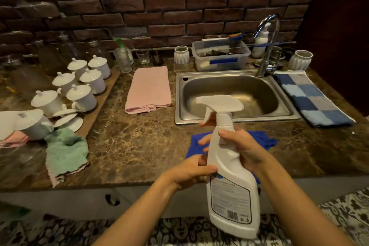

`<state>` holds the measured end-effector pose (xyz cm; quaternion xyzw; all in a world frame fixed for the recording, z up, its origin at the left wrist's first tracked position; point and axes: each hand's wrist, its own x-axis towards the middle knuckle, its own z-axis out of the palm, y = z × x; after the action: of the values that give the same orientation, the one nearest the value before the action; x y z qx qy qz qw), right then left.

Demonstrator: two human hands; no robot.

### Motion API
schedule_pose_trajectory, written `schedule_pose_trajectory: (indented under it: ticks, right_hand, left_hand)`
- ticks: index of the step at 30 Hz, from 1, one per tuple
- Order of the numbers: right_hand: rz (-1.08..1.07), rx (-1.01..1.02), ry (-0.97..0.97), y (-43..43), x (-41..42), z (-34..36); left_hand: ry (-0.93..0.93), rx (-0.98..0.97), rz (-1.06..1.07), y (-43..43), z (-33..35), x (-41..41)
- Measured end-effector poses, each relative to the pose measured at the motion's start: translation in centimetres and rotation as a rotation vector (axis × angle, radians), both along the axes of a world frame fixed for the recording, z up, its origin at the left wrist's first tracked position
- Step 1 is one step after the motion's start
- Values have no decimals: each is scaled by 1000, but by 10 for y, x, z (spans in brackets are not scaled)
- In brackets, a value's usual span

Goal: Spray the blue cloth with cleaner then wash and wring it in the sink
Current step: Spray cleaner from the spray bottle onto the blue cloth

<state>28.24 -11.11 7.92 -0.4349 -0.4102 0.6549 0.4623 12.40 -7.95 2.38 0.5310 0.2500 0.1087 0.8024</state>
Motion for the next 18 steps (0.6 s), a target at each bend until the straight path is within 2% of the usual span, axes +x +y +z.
schedule_pose_trajectory:
  ticks: [3,6,8,11,13,18]
  right_hand:
    - [-117,-12,21,-15,19,-11]
    - [-256,-3,-49,-31,33,-25]
    - [-354,-21,-134,-43,41,-39]
    - [-403,-106,-224,-62,50,-59]
    - [-377,-170,-314,-73,52,-72]
    - [-299,-208,-457,-88,42,-97]
  left_hand:
    - [-13,-44,4,-12,-27,25]
    - [94,-38,33,-20,-45,45]
    - [228,160,156,-18,-57,50]
    - [571,729,529,-2,-79,33]
    - [680,898,633,10,-91,13]
    - [1016,1029,291,27,-125,-12]
